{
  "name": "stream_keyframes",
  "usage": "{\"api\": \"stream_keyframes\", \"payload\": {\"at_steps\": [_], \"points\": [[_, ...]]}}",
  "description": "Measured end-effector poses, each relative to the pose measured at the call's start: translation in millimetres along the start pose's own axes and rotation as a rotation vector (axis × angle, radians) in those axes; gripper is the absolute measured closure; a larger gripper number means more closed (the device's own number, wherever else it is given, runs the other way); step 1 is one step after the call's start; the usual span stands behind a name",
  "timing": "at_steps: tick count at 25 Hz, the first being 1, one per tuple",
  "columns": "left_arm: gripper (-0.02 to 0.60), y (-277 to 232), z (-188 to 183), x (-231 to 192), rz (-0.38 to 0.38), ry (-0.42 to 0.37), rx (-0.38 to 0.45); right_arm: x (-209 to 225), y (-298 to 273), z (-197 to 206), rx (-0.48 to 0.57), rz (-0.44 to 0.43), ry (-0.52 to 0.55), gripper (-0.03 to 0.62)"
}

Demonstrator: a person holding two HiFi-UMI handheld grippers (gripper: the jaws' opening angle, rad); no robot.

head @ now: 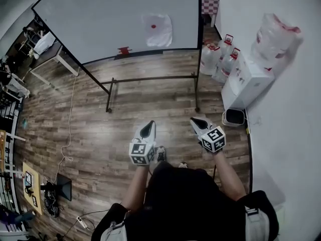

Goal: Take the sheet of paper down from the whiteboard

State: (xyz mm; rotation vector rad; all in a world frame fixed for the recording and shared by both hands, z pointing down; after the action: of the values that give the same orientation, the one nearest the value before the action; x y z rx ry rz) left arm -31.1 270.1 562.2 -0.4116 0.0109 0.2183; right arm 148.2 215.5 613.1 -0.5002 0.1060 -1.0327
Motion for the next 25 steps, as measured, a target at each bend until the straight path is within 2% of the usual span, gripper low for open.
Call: {"api": "stream_keyframes", "payload": {"at_steps": [9,13,25], "points": [[0.571,-2,-3,2,0.0,-0.002,0.011,7,4,2,0.002,0.034,-0.025,0.588],[0.571,-2,5,-5,0.001,0.011,-0.006,8,2,3,0.004,0.043,-0.039,0.588],[0.571,-19,-1,-37,0.006,0.04,0.005,12,-27,-14,-0.016,0.047,-0.035,0.588]]}}
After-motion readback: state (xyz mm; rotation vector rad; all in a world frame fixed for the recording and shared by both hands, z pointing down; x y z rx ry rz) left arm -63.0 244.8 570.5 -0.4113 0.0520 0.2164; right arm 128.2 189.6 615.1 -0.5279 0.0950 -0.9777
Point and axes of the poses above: the fingertips, and each gripper's own axes: y backward along the fingers, x to its right, z out of its underside, the point moved 1 cm from there along y, backward along the fingers, and after that the axes turned 10 degrees about -x, right-handed, at the moved point
